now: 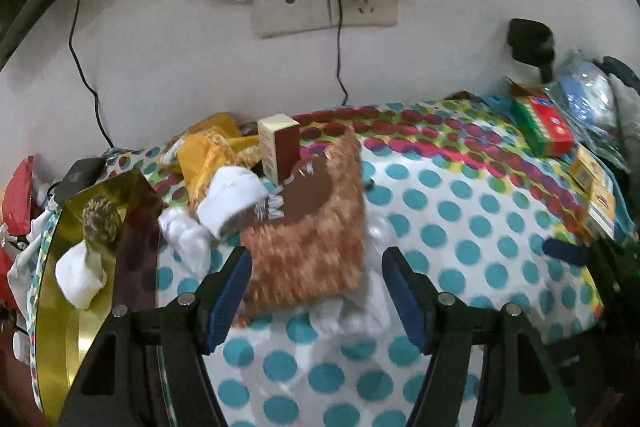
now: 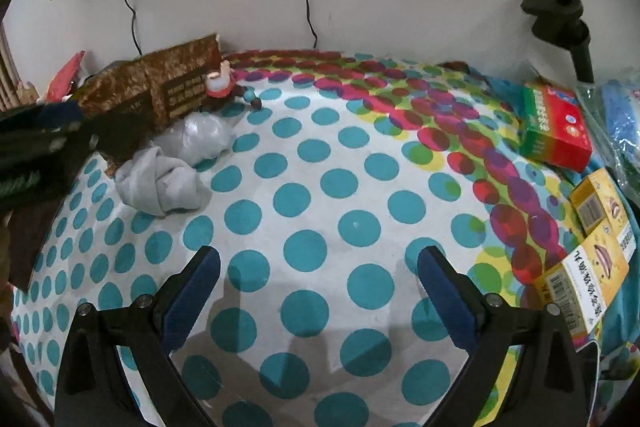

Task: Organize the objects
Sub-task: 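Grasp the brown patterned snack bag with the left gripper, then grasp the white knotted socks with the right gripper while the left gripper holds the brown bag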

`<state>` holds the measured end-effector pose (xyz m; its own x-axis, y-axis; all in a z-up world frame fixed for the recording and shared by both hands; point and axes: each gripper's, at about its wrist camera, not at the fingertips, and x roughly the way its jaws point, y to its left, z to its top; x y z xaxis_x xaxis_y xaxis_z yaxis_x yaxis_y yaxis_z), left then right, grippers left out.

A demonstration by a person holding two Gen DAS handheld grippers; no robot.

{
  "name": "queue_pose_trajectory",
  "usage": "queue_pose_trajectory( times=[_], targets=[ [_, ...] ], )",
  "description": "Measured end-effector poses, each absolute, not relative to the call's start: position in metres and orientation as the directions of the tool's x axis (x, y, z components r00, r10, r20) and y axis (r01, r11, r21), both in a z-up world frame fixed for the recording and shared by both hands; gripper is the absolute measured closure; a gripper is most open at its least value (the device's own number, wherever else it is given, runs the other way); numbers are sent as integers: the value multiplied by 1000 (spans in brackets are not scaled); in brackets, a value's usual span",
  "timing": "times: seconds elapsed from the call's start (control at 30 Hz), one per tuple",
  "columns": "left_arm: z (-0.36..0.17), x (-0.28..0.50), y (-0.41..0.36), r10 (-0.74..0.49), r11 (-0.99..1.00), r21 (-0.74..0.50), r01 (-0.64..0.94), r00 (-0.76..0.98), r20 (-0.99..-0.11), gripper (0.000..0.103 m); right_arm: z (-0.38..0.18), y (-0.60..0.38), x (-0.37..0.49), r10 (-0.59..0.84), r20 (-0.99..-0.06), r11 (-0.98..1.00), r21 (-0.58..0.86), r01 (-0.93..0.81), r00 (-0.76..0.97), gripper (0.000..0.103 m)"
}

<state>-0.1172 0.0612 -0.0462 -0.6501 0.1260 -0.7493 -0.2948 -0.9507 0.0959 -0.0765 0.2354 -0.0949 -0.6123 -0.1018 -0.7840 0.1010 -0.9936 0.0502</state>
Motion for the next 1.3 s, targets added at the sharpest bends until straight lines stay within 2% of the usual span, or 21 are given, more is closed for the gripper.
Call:
queue_pose_trajectory(
  times=[0.13, 0.27, 0.37, 0.57, 0.77, 0.93, 1.3],
  targets=[
    [-53, -136, 52, 109, -963, 81, -256, -647, -755, 33, -99, 233, -81, -103, -803, -993, 48, 109, -587, 4],
    [-63, -147, 33, 211, -966, -70, -248, -605, -768, 33, -100, 221, -81, -80, -813, -990, -3, 142, -577, 4],
    [-68, -147, 28, 230, -966, -98, -241, -616, -754, 33, -101, 212, -80, -69, -812, -984, -42, 175, -580, 4],
    [-69, -142, 32, 218, -965, -64, -253, -644, -733, 39, -101, 212, -81, -69, -816, -985, -37, 171, -574, 1],
    [-64, -141, 25, 234, -965, -91, -247, -646, -726, 46, -101, 211, -80, -82, -820, -985, -18, 169, -566, 0],
    [-50, -135, 18, 242, -965, -104, -243, -661, -710, 55, -101, 211, -80, -82, -820, -986, -17, 168, -566, 0],
    [-39, -122, 12, 258, -959, -99, -265, -676, -690, 60, -100, 212, -77, -107, -809, -984, 2, 179, -579, 1]
  ],
)
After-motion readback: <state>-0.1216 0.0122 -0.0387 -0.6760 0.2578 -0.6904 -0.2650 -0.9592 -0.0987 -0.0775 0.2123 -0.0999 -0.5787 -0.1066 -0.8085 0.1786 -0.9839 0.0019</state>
